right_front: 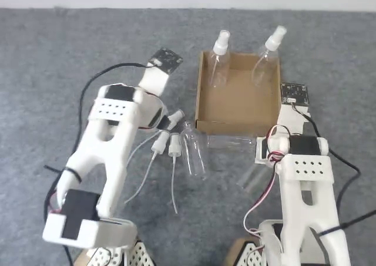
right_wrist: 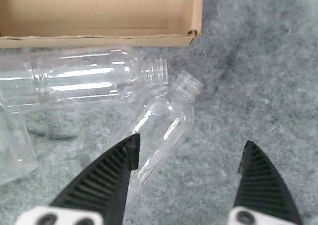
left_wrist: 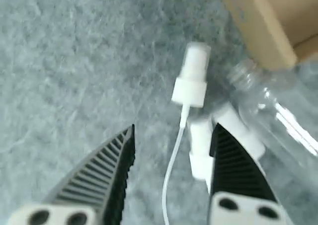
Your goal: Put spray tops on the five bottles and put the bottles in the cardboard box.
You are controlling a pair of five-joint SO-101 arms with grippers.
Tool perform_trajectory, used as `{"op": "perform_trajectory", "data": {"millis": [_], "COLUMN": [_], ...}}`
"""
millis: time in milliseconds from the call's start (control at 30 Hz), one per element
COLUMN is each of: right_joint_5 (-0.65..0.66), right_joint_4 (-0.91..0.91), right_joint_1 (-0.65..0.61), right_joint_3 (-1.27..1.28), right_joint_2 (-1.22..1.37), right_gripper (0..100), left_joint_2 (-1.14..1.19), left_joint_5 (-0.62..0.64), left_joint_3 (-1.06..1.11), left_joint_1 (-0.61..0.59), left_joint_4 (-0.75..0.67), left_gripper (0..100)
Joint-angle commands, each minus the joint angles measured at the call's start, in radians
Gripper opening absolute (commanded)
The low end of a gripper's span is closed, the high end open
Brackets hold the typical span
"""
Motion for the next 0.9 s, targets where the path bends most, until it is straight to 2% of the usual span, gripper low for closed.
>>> {"op": "perform_trajectory", "data": {"millis": [0,233,533,867], "right_joint_5": [-0.011,-0.011,-0.02,-0.02], "right_joint_4": [-0.002,-0.002,-0.01,-0.073], "right_joint_1": [0.004,0.004,0.002,0.001], "right_joint_3": [0.003,0.005,0.023,0.075], "right_joint_2": [-0.002,-0.002,-0.001,-0.012], "right_gripper": [27.8,27.8,27.7,27.6], "left_joint_2": [0.034,0.147,0.25,0.273], "left_joint_5": [0.006,0.046,0.046,0.057], "left_joint_3": [-0.051,-0.053,-0.054,-0.102], "left_joint_1": [0.017,0.035,0.061,0.04], "left_joint_4": [-0.086,-0.209,-0.273,-0.276], "left_gripper": [22,22,22,8]}}
